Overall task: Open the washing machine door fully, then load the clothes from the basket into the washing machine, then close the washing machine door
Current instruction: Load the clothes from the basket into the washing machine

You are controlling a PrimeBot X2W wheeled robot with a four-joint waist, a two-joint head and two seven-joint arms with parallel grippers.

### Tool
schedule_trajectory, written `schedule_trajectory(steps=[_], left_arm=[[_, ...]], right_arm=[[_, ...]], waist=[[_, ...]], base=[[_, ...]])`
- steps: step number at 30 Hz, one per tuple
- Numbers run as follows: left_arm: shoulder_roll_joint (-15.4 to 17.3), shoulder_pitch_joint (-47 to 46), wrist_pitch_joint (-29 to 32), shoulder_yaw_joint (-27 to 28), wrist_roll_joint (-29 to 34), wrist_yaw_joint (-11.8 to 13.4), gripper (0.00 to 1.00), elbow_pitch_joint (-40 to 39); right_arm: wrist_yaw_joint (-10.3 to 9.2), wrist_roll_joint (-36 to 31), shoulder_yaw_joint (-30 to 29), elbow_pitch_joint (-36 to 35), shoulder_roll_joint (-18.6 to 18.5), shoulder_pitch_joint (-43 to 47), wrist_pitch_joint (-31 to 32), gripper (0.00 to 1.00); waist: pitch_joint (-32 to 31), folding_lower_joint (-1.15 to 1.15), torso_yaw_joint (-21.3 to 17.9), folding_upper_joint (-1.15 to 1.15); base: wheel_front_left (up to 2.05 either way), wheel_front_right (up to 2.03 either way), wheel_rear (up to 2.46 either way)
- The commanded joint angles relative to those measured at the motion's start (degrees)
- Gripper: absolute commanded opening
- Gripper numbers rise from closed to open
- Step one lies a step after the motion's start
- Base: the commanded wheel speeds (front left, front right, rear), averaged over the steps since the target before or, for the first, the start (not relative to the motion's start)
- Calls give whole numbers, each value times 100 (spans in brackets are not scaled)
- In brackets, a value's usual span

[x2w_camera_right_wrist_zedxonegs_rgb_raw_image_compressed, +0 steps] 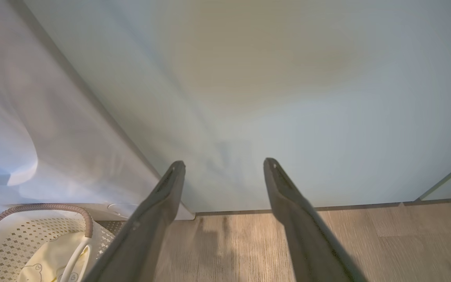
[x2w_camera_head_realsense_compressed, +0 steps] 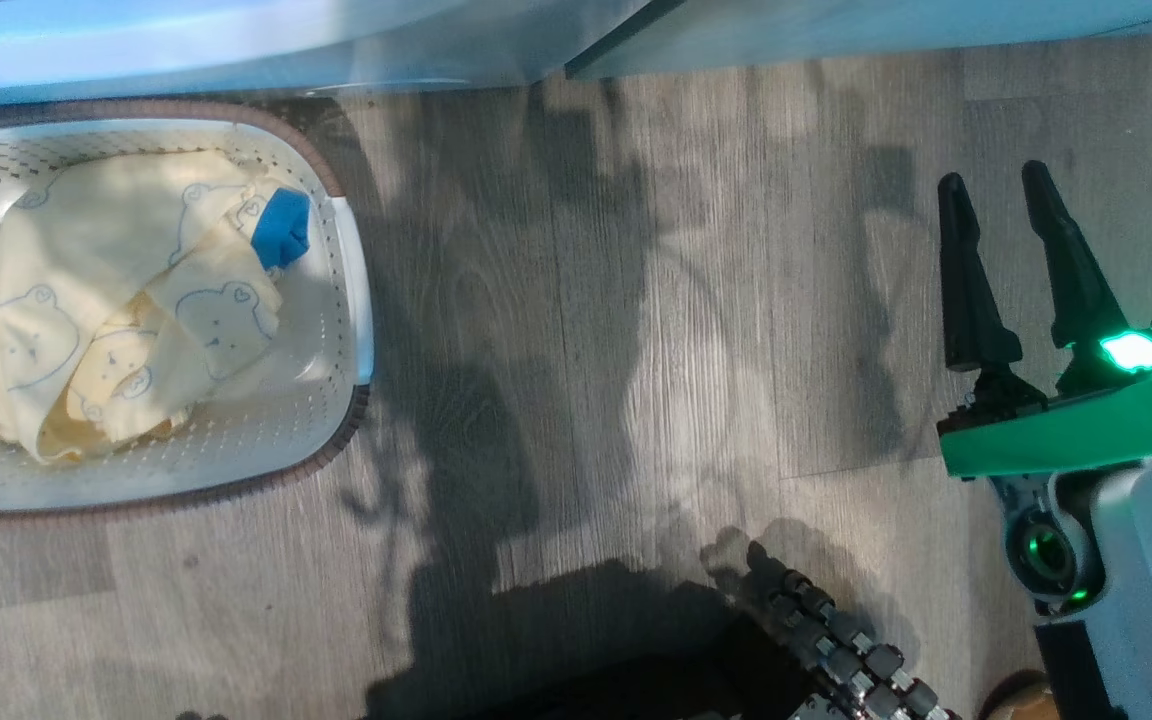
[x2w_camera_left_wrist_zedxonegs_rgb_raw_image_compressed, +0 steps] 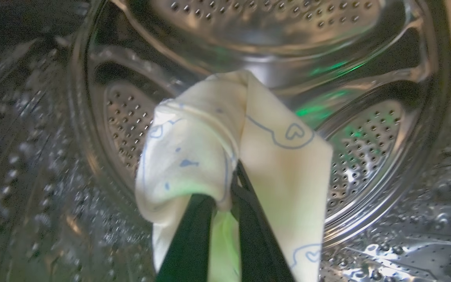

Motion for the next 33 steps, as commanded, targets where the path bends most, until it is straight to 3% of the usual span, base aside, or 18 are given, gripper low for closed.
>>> schedule_trajectory(steps=[1, 8, 9, 11, 24, 33], left_arm=[[191, 15, -27, 119, 71, -22, 0, -243], [59, 345, -28, 130, 263, -173, 0, 321], [41, 352, -28, 94, 264, -188, 25, 493], [6, 343, -28, 11, 283, -205, 98, 818], [-278, 334, -28, -350, 184, -249, 100, 2151], [-472, 1215, -28, -241, -217, -257, 100, 1982]], right_arm=[[-15, 49, 90, -158, 5, 10, -38, 100], [-15, 27, 71, -130, 5, 23, -38, 100], [-15, 22, 65, -127, 5, 34, -38, 100], [-15, 16, 50, -124, 6, 58, -38, 100], [-15, -17, 8, -51, 6, 187, -38, 100], [-15, -92, -49, 44, 6, 440, -38, 100]], waist=[[5, 0, 6, 0], [-47, 0, 54, 0], [-63, 0, 62, 0], [-96, 0, 84, 0], [-535, 0, 228, 0], [-1193, 0, 366, 0]], base=[[0, 0, 0], [0, 0, 0], [0, 0, 0], [0, 0, 0], [0, 0, 0], [0, 0, 0]])
